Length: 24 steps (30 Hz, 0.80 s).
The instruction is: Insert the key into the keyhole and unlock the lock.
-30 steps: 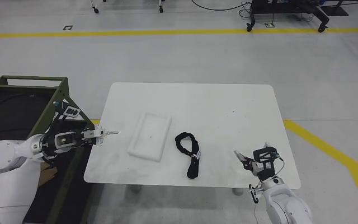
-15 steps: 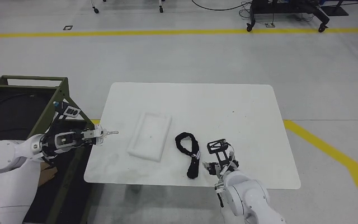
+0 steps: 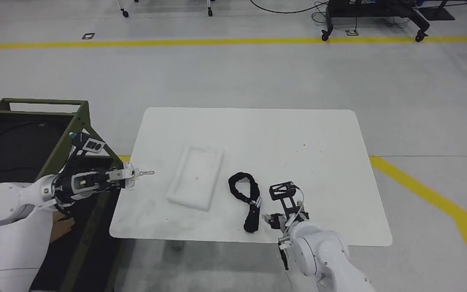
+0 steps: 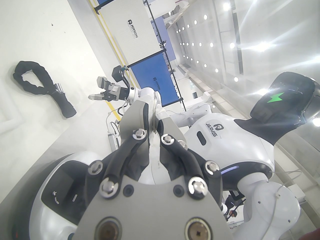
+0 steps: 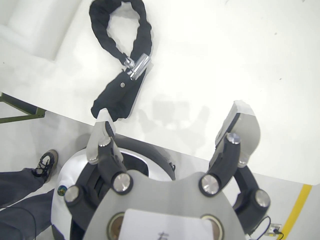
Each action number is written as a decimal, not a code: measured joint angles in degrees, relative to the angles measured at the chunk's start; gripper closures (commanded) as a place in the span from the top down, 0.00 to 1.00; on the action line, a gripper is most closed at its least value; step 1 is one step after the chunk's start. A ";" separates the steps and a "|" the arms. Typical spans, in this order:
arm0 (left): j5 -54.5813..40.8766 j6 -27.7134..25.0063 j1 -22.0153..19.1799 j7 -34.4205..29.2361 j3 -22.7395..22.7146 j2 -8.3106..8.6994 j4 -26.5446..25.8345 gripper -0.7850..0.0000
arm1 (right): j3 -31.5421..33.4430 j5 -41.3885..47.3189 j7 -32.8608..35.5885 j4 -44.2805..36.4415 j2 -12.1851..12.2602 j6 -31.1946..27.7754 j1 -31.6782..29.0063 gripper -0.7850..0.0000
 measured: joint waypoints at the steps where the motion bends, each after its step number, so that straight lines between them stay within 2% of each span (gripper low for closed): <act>1: 0.00 0.00 0.00 0.00 0.00 0.00 0.00 0.00 | -0.46 1.29 1.79 0.07 -0.20 0.06 0.72 1.00; 4: 0.00 0.00 0.00 0.00 0.00 0.00 0.00 0.00 | -1.43 4.67 5.02 -0.49 -0.64 0.37 2.63 1.00; 7: 0.00 0.00 0.00 0.00 0.00 0.00 0.00 0.00 | -1.99 4.31 3.90 -2.13 -0.82 0.73 2.56 1.00; 10: 0.00 0.00 0.00 0.00 0.00 0.00 0.00 0.00 | -1.91 3.28 -2.52 -4.34 -0.83 -0.57 1.23 1.00; 11: 0.00 0.00 0.00 0.00 0.00 0.00 0.00 0.00 | -1.86 1.65 -6.58 -4.96 -0.75 -1.05 0.12 1.00; 15: 0.00 0.00 0.00 0.00 0.00 0.00 0.00 0.00 | -4.01 -8.96 -19.17 -4.77 -0.42 -2.03 -3.98 1.00; 18: 0.00 0.00 0.00 0.00 0.00 0.00 0.00 0.00 | -5.74 -17.17 -27.12 -3.71 -0.61 2.66 -5.61 1.00; 20: 0.00 0.00 0.00 0.00 0.00 0.00 0.00 0.00 | -5.84 -18.27 -29.41 -3.67 -0.66 4.30 -5.66 1.00; 24: 0.00 0.00 0.00 0.00 0.00 0.00 0.00 0.00 | -5.78 -17.64 -27.45 -3.70 -0.66 3.02 -5.61 1.00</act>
